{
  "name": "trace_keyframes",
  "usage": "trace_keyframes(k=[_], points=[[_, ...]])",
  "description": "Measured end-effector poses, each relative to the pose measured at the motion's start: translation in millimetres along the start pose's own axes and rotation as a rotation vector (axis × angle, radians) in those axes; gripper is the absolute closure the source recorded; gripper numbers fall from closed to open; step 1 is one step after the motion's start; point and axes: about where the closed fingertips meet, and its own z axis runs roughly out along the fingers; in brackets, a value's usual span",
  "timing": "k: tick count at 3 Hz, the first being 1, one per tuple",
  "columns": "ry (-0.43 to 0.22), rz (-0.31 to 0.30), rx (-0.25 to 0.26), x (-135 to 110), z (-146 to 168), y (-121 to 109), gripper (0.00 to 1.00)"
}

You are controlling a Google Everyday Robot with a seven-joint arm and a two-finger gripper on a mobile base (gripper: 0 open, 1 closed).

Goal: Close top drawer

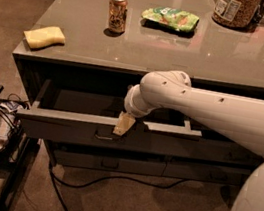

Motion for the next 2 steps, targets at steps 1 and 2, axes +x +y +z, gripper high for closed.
trace_keyframes(k=[1, 2], points=[[-0.009, 0.003, -0.003, -0.9, -2.0, -0.6, 0.0], [-0.064, 0.007, -0.028, -1.6, -1.8, -0.3, 0.0]])
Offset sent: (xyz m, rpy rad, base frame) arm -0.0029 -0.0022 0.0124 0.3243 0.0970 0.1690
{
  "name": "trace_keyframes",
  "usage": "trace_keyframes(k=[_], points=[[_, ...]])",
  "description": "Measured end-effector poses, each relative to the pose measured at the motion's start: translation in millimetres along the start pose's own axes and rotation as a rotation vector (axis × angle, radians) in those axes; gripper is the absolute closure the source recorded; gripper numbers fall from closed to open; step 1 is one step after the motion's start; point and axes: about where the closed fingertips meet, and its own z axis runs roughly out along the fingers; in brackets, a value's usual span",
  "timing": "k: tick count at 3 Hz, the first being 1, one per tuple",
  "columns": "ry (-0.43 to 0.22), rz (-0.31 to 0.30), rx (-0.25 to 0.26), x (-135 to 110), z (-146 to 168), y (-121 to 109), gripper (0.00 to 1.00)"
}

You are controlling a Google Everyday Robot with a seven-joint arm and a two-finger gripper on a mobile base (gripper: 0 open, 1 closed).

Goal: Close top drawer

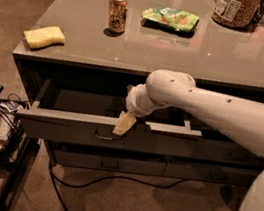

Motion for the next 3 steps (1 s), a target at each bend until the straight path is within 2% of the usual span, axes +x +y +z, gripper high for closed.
trace_keyframes(k=[1, 2, 3], points=[[-0.075, -0.001, -0.053, -1.6, -1.3, -0.4, 0.0], [-0.077, -0.01, -0.055, -2.7, -0.7, -0.2, 0.0], [-0.107, 0.012, -0.022, -2.2, 2.2, -7.6, 0.0]])
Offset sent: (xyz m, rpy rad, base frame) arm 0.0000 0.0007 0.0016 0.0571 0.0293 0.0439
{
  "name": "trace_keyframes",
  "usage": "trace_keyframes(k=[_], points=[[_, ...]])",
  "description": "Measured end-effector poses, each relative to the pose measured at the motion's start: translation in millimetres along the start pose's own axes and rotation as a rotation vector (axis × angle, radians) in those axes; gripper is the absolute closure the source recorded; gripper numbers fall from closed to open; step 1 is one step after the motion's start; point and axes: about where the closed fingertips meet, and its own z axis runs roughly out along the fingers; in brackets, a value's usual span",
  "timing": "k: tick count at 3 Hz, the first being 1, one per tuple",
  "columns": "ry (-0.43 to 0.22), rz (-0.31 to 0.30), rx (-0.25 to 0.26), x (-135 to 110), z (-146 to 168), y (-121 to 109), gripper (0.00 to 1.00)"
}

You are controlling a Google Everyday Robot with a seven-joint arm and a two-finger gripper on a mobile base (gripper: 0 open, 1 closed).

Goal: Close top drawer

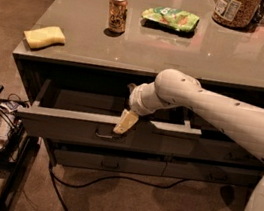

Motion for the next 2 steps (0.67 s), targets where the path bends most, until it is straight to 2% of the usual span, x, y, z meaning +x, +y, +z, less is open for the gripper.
trace_keyframes(k=[1, 2], points=[[-0.057, -0.001, 0.026, -7.6, 6.5, -10.4, 0.0], [-0.057, 0.0, 0.026, -9.3, 4.3, -11.3, 0.0]])
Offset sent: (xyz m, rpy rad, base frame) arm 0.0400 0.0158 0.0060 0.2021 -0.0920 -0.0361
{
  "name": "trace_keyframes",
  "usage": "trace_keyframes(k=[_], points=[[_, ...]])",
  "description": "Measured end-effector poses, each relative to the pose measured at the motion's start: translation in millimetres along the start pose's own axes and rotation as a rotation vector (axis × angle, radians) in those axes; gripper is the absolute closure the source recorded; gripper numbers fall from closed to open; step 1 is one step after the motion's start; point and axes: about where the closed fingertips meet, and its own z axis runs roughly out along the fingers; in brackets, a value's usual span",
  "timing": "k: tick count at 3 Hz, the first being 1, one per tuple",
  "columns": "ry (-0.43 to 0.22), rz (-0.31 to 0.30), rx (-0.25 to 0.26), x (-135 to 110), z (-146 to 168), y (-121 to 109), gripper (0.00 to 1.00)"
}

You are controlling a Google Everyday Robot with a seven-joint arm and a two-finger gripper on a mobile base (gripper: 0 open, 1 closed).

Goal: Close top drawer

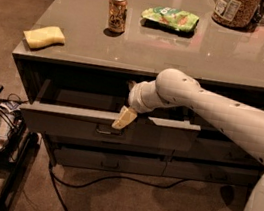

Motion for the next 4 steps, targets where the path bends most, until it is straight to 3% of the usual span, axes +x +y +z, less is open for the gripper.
trace_keyframes(k=[1, 2, 3, 4], points=[[-0.048, 0.023, 0.03, -3.3, 5.0, -11.9, 0.0], [-0.049, 0.03, 0.027, -4.9, 0.6, -3.5, 0.0], [-0.052, 0.089, 0.014, -17.5, -33.5, 17.5, 0.0], [-0.054, 0.086, 0.011, -18.6, -32.2, 20.2, 0.0]])
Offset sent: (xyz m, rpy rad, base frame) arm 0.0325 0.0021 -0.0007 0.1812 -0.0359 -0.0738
